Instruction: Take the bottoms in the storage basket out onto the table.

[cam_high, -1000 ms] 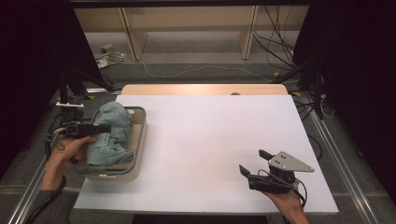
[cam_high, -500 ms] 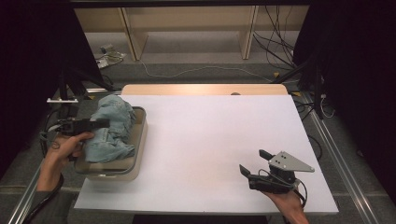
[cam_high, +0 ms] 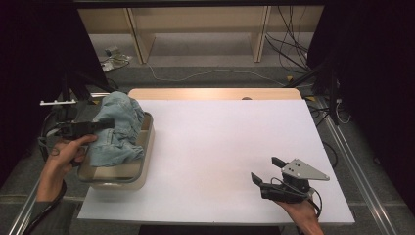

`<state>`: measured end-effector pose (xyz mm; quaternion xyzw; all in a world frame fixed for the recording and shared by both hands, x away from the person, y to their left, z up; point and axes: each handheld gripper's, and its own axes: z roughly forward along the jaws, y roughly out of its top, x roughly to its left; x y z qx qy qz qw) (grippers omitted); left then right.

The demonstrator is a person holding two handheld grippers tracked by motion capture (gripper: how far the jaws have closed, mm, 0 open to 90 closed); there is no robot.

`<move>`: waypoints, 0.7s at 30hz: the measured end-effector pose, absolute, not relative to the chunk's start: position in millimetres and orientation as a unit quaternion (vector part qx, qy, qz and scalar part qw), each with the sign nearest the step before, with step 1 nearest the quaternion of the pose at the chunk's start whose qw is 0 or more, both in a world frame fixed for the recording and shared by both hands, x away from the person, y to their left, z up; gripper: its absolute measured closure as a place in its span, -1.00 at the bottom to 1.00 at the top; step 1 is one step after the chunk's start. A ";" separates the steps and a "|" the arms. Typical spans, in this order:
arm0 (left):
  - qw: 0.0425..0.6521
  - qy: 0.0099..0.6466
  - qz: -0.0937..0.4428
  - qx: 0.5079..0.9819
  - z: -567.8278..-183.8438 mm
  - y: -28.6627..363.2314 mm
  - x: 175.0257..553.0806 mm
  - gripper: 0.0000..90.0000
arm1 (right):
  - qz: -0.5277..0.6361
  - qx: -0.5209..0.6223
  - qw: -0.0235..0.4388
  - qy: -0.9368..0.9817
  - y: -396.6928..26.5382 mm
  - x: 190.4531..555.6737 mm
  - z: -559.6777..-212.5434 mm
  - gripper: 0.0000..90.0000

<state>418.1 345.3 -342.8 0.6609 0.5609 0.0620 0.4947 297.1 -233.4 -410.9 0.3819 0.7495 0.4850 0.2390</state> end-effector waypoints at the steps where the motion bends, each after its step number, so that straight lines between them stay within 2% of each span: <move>1: 0.501 0.559 0.063 0.658 -340.8 344.9 417.1 0.56 | 0.486 0.382 0.239 0.749 -233.2 297.1 -411.0 -0.64; 21: 0.527 0.550 0.073 0.644 -332.7 335.3 414.1 0.56 | 0.485 0.381 0.239 0.750 -233.1 297.2 -411.0 -0.64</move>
